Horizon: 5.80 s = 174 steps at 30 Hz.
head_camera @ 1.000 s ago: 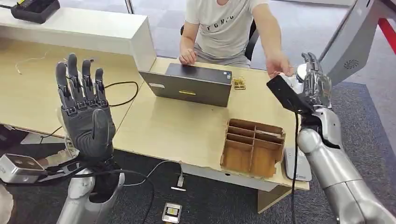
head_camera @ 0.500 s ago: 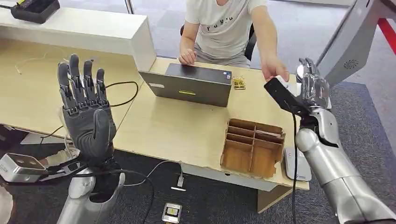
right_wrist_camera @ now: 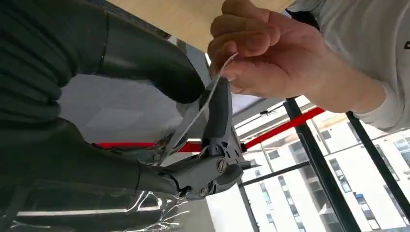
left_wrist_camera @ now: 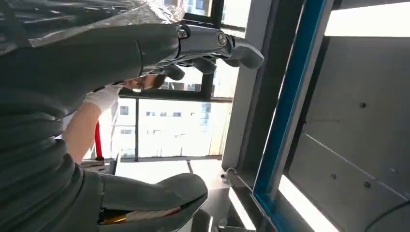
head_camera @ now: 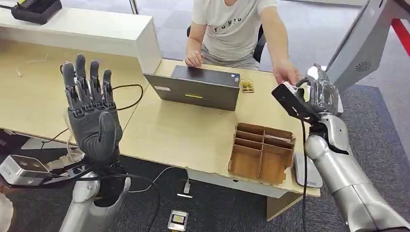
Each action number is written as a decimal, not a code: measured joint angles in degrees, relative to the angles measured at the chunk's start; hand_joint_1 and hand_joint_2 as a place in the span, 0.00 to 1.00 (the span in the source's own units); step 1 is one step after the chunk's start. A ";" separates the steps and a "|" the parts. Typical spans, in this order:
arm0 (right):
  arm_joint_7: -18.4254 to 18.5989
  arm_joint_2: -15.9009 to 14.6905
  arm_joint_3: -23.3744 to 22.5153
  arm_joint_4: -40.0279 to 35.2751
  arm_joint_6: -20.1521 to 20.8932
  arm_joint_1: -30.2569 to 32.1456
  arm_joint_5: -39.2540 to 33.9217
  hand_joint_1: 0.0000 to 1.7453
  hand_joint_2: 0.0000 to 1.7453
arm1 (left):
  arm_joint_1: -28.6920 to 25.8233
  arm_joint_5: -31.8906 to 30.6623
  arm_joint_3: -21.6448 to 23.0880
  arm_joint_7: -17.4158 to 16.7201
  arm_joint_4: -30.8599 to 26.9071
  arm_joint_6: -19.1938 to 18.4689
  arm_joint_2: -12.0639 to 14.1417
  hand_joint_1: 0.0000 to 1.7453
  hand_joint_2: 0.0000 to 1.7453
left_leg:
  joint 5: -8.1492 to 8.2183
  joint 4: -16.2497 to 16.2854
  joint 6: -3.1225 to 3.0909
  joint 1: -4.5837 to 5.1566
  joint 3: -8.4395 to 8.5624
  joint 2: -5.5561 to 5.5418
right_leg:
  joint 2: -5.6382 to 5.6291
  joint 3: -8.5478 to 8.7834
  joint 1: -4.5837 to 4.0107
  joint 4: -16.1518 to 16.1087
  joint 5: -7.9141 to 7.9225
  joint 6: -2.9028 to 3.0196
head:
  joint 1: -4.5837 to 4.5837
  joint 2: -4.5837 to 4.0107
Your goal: Pass the card to the sensor for recognition and then transmit it.
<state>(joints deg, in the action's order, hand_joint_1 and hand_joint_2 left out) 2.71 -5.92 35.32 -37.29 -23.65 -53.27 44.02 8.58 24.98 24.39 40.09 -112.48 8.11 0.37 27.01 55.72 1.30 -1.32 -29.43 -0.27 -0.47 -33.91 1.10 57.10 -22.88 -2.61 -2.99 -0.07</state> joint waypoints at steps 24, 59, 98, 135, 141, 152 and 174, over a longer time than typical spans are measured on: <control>-4.33 -1.24 -1.31 -7.03 1.49 3.36 -1.14 1.00 1.00 | 0.58 -2.01 -1.51 0.00 0.94 1.53 -1.88 0.00 1.00 | 0.00 0.00 0.00 0.00 0.01 0.00 | -0.01 0.01 0.00 0.00 0.00 0.00 | 0.00 0.00; 0.48 -14.01 -18.95 -44.59 -12.35 45.17 -9.42 1.00 1.00 | -4.74 -2.97 -2.25 0.02 -6.01 14.58 2.49 0.00 1.00 | 0.04 -0.05 -0.03 0.00 -0.01 -0.01 | 0.02 0.05 0.01 -0.04 -0.04 -0.02 | 0.00 0.00; -5.92 -7.39 -16.04 -26.58 -11.93 41.23 -18.23 1.00 1.00 | -4.53 -5.55 -1.55 0.02 -8.72 15.74 2.82 0.00 1.00 | 0.03 -0.05 -0.03 0.00 0.00 -0.01 | 0.03 0.04 0.01 -0.03 -0.04 -0.02 | 0.00 0.00; -9.22 -3.26 -14.69 -4.98 -11.61 35.17 -24.09 1.00 1.00 | -5.04 -6.30 -1.55 0.02 -10.19 16.90 2.65 0.00 1.00 | 0.03 -0.05 -0.03 0.00 0.10 0.00 | 0.03 0.11 0.01 -0.04 -0.04 -0.02 | -0.02 0.00; -9.66 -3.21 -14.69 -2.16 -11.85 34.55 -25.11 1.00 1.00 | -5.47 -5.95 -1.55 0.02 -10.19 16.92 2.69 0.00 1.00 | 0.03 -0.05 -0.02 0.01 0.21 0.00 | 0.02 0.22 0.00 -0.04 -0.04 -0.02 | -0.02 0.00; -11.45 -2.73 -14.51 -0.33 -12.02 33.60 -26.71 1.00 1.00 | -5.46 -5.62 -1.55 0.02 -10.19 17.05 2.89 0.00 1.00 | 0.03 -0.06 -0.02 0.00 0.46 0.01 | 0.00 0.45 0.00 -0.04 -0.03 -0.01 | -0.02 0.00; -8.70 -4.31 -13.42 -11.22 -15.19 32.27 -19.97 1.00 1.00 | -5.02 -5.73 -1.64 0.00 -10.01 12.83 2.10 0.00 1.00 | 0.02 -0.04 -0.01 0.01 0.36 0.01 | 0.00 0.37 0.01 -0.04 -0.03 -0.01 | -0.02 0.00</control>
<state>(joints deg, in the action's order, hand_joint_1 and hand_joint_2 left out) -5.99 -10.23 21.90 -48.51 -38.84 -20.99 24.05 3.55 19.26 22.75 40.09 -122.49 20.94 2.47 27.02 55.68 1.29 -1.31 -29.07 -0.26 -0.47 -33.54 1.10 57.06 -22.90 -2.62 -3.02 -0.07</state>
